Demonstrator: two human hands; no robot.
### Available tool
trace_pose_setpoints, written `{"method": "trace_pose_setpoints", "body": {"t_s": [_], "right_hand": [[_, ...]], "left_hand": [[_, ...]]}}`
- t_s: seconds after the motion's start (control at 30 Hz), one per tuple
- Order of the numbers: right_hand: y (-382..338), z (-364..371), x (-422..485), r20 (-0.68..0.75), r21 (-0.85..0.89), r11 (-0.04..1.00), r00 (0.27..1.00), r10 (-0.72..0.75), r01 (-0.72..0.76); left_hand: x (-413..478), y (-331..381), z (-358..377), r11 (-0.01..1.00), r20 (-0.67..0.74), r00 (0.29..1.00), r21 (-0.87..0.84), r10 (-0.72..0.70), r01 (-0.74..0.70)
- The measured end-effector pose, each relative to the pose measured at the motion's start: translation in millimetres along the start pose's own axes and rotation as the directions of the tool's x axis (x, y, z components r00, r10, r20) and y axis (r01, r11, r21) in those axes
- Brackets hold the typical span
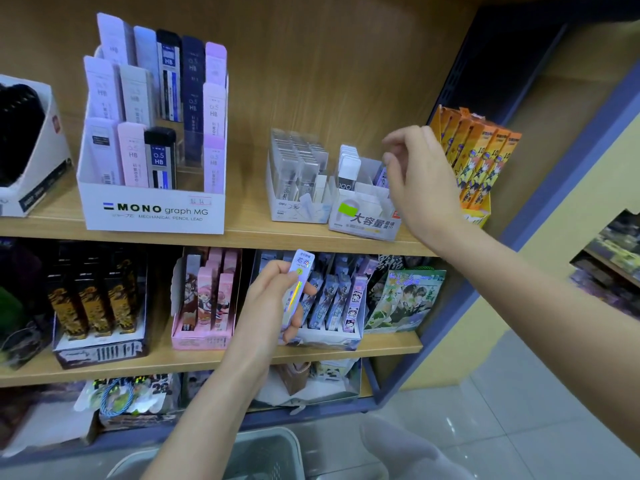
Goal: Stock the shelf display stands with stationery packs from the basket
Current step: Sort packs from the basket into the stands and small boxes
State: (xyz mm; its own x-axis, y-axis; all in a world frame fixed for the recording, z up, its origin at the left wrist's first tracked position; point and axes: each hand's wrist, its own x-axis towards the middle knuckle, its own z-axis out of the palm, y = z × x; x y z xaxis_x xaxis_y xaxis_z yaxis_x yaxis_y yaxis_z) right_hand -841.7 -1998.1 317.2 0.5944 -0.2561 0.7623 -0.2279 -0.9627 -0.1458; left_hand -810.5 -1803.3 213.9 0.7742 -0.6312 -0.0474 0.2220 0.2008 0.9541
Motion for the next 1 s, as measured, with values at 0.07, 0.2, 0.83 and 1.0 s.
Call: {"method": "trace_pose_setpoints", "body": {"t_s": [0.07, 0.2, 0.83, 1.0], "right_hand": [[-18.2, -7.3, -21.8, 0.063, 0.095, 0.995, 0.997, -0.037, 0.031], [-43.1, -10.2, -64.1, 0.387, 0.29, 0.951, 0.922, -0.011, -0.11], [-47.1, -31.2, -108.5, 0.744, 0.501, 0.497, 0.646, 0.171, -0.708], [-56.7, -31.7, -115.1, 0.768, 0.505, 0.522, 0.634, 0.092, -0.687]], "left_hand": [[-1.2, 0.8, -0.7, 0.999, 0.016, 1.0, -0.027, 0.018, -0.018], [-4.1, -0.4, -0.7, 0.997, 0.044, 0.997, 0.036, 0.069, -0.071], [-20.5, 10.0, -8.0, 0.975, -0.015, 0.983, 0.129, 0.182, -0.179], [-22.1, 25.1, -0.6, 0.917, 0.028, 0.938, 0.203, 0.346, -0.344]]}}
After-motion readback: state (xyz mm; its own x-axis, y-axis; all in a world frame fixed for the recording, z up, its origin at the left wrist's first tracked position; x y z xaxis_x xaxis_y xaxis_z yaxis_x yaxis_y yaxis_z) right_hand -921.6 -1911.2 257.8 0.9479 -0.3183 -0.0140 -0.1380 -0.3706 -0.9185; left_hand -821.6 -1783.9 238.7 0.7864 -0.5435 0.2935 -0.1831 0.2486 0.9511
